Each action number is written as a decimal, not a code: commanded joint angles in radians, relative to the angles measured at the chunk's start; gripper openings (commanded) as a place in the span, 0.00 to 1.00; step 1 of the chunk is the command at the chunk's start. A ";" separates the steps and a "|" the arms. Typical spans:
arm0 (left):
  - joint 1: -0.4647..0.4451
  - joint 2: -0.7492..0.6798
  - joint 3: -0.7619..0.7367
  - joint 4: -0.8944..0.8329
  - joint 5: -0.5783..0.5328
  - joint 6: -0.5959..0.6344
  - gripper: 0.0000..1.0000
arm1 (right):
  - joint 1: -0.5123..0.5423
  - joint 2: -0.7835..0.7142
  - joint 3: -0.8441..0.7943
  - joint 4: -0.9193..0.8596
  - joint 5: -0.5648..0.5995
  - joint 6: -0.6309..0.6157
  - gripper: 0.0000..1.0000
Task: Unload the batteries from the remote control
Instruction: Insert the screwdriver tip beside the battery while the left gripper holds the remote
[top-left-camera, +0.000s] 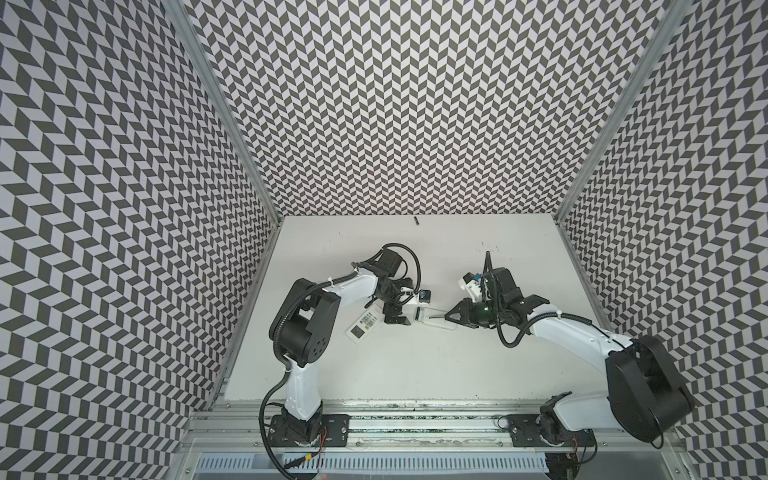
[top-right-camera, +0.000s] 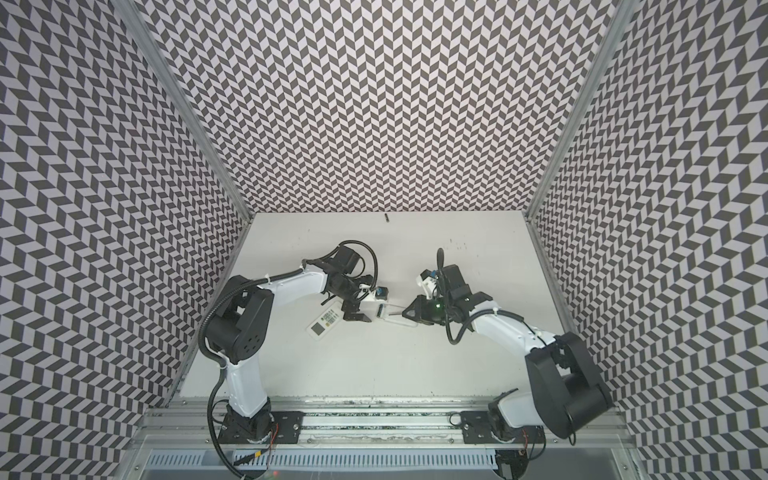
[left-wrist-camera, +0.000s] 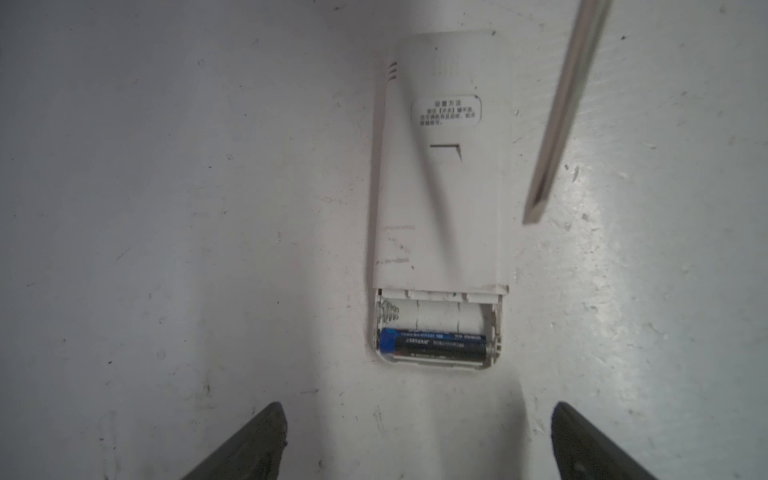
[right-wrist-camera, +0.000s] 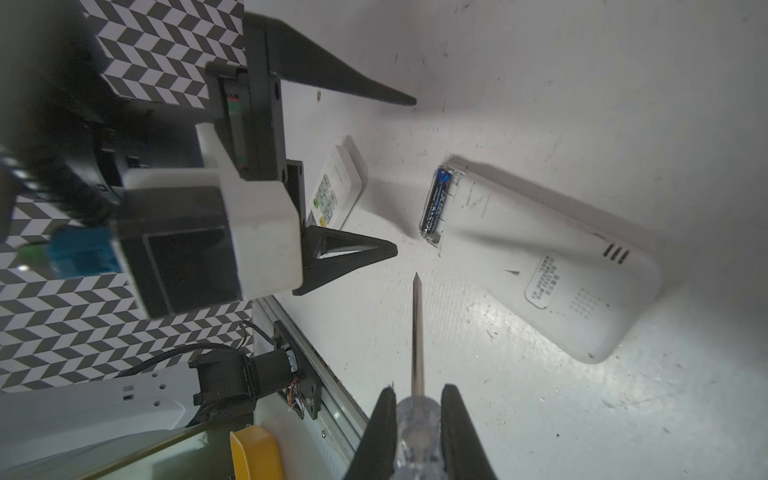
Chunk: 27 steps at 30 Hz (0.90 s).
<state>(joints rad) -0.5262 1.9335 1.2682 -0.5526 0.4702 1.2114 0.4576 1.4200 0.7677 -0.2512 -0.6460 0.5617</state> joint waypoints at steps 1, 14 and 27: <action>-0.023 0.042 0.043 -0.013 0.041 0.014 0.98 | 0.011 0.041 0.013 0.123 -0.032 0.069 0.00; -0.067 0.127 0.091 -0.068 0.038 0.034 0.78 | 0.009 0.134 0.036 0.165 0.000 0.104 0.00; -0.070 0.108 0.016 -0.027 0.021 0.017 0.60 | 0.008 0.198 0.074 0.170 0.032 0.111 0.00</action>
<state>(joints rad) -0.5911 2.0323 1.3281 -0.5678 0.5194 1.2125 0.4652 1.6112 0.8192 -0.1242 -0.6239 0.6594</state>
